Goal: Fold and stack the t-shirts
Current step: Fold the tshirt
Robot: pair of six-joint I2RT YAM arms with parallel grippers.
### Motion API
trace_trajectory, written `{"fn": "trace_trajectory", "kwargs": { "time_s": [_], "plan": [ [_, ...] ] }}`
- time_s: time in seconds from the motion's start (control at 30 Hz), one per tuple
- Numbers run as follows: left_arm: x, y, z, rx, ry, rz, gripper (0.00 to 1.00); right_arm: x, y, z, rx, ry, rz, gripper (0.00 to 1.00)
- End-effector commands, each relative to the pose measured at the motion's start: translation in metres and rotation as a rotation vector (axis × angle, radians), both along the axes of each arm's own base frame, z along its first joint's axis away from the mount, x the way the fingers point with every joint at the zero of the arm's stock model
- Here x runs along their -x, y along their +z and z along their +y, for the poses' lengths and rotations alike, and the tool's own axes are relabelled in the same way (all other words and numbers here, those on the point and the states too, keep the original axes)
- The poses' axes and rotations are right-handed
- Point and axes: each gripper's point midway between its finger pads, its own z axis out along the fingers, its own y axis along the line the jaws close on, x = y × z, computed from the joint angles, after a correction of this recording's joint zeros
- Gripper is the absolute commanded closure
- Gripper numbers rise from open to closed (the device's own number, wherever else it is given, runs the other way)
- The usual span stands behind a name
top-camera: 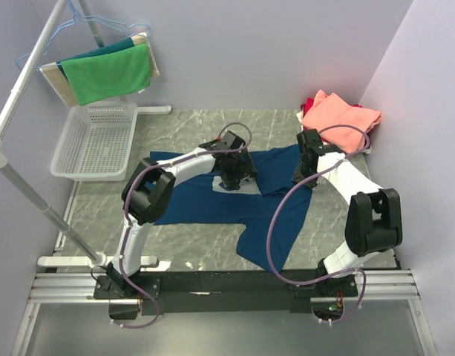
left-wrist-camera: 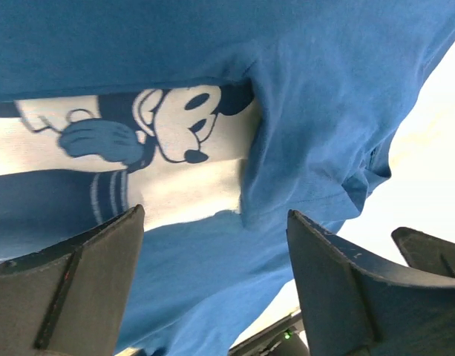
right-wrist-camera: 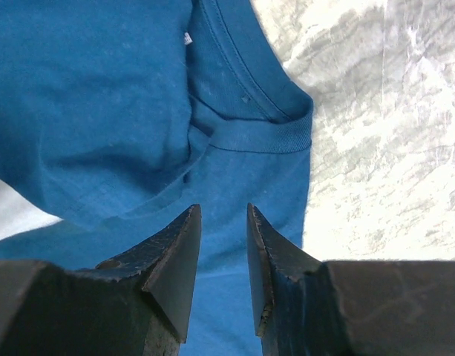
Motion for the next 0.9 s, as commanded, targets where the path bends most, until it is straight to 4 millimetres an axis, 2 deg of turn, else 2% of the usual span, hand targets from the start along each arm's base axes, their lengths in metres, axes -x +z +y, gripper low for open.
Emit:
{"fn": "trace_trajectory", "kwargs": {
  "time_s": [0.0,0.2,0.37,0.67,0.87],
  "plan": [
    [-0.008,0.026,-0.028,0.124,-0.003,-0.023,0.2,-0.002,0.007,-0.007,0.01,-0.029,-0.057,0.62],
    [0.005,0.028,-0.047,0.153,-0.05,0.006,0.32,-0.001,-0.001,-0.007,0.004,-0.025,-0.041,0.62],
    [0.014,0.031,-0.058,0.174,-0.075,0.015,0.35,-0.002,-0.003,-0.009,0.007,-0.024,-0.037,0.63],
    [0.031,0.008,-0.063,0.121,-0.093,0.067,0.39,-0.002,-0.006,-0.012,0.01,-0.03,-0.03,0.63],
    [0.029,-0.007,-0.065,0.101,-0.11,0.053,0.43,-0.001,-0.008,-0.012,0.003,-0.03,-0.026,0.64]
  ]
}}
